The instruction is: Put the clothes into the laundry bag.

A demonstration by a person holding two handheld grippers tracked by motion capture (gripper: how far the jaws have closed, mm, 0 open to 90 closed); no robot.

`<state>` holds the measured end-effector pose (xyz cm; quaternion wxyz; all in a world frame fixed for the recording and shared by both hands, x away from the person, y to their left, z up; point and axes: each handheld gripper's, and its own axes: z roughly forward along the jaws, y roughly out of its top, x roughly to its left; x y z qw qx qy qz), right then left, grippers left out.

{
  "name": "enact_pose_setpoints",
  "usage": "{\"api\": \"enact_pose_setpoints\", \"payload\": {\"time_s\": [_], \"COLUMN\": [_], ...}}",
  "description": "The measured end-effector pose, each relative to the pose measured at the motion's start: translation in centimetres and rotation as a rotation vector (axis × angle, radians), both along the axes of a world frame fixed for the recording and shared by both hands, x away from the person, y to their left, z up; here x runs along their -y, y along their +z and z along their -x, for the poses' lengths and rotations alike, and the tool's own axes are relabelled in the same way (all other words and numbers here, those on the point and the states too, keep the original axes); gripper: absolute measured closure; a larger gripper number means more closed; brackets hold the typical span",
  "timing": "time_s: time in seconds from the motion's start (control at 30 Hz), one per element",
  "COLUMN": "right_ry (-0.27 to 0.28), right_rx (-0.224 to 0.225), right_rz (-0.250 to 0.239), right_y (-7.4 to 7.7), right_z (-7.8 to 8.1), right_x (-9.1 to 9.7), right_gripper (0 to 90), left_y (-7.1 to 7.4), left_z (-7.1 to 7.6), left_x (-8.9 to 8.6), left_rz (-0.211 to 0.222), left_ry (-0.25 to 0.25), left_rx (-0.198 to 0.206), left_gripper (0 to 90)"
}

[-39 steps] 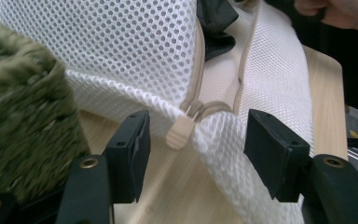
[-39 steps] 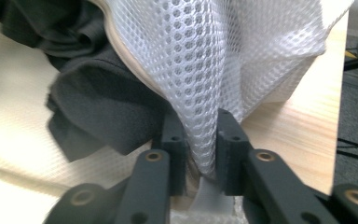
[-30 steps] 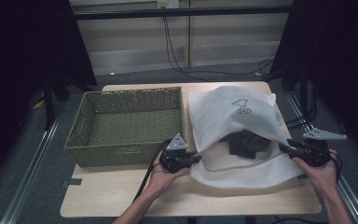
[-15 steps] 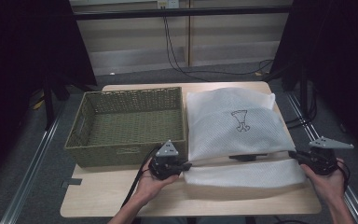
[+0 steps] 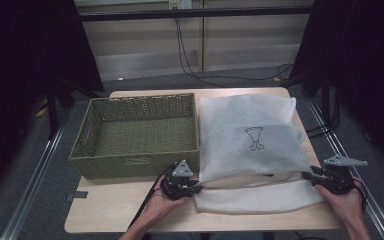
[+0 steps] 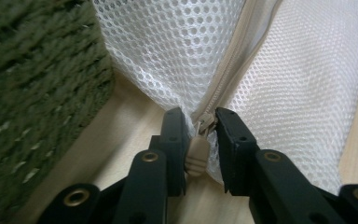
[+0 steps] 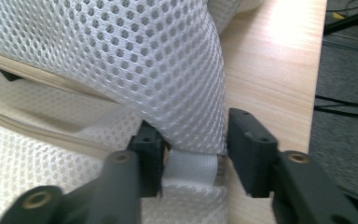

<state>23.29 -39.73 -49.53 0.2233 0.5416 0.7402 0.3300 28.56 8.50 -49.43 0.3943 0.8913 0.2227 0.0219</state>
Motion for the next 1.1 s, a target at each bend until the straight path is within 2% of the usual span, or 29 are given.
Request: {"api": "enact_pose_setpoints", "payload": {"time_s": [0.1,0.23,0.3,0.33,0.37,0.47,0.57,0.7,0.73,0.77,0.8,0.83,0.87,0.9,0.93,1.0,1.03,1.07,1.1], "right_ry": [0.014,0.025,0.037,0.044,0.049,0.069,0.094,0.125,0.125,0.123,0.117,0.113,0.108,0.107,0.09,0.081,0.074,0.07,0.068], "right_rx": [0.045,0.093,0.117,0.128,0.138,0.164,0.181,0.203,0.214,0.22,0.222,0.228,0.231,0.231,0.247,0.251,0.263,0.267,0.27], "right_rz": [-0.056,-0.107,-0.14,-0.137,-0.142,-0.184,-0.203,-0.231,-0.227,-0.229,-0.246,-0.249,-0.265,-0.269,-0.267,-0.289,-0.281,-0.284,-0.285], "right_y": [0.7,1.9,2.4,2.6,2.9,3.6,4.1,4.8,5.1,5.2,5.4,5.5,5.6,5.6,5.7,5.5,5.4,5.3,5.2], "right_z": [0.7,1.5,1.8,1.9,2.0,2.3,2.7,3.2,3.4,3.4,3.5,3.5,3.6,3.6,3.8,4.1,4.4,4.6,4.7], "right_x": [0.3,0.3,0.0,-0.1,-0.3,-0.9,-1.6,-2.3,-2.5,-2.7,-2.8,-2.8,-2.8,-2.8,-2.9,-3.0,-3.1,-3.2,-3.2], "right_gripper": [49.3,41.7,38.9,37.9,36.0,31.3,28.0,24.2,22.7,21.1,19.2,18.2,18.4,18.1,16.2,15.6,15.5,15.5,15.0], "left_y": [0.4,1.3,1.9,2.2,2.5,3.2,3.8,4.0,4.0,4.1,4.2,4.2,4.3,4.3,4.3,4.3,4.3,4.3,4.2], "left_z": [-0.1,0.3,0.5,0.6,0.8,1.2,1.4,1.8,1.8,2.0,2.1,2.3,2.5,2.8,2.9,3.4,3.6,3.9,4.2], "left_x": [-0.6,-1.7,-2.5,-2.9,-3.4,-4.8,-6.7,-9.3,-9.8,-10.6,-11.1,-11.9,-12.3,-12.9,-13.4,-14.9,-15.6,-16.0,-16.8], "left_rz": [0.051,0.115,0.154,0.166,0.179,0.207,0.215,0.224,0.228,0.225,0.229,0.223,0.189,0.156,0.153,0.165,0.186,0.188,0.214], "left_ry": [0.022,0.035,0.035,0.041,0.053,0.087,0.147,0.224,0.233,0.263,0.275,0.302,0.333,0.35,0.352,0.401,0.415,0.439,0.456], "left_rx": [0.001,0.022,0.042,0.061,0.082,0.113,0.144,0.157,0.161,0.17,0.172,0.18,0.184,0.19,0.195,0.195,0.2,0.207,0.211], "left_gripper": [69.1,55.1,52.8,50.4,47.7,38.5,29.9,20.4,19.3,18.3,16.5,15.2,13.7,10.7,9.7,9.3,8.3,8.2,7.2]}}
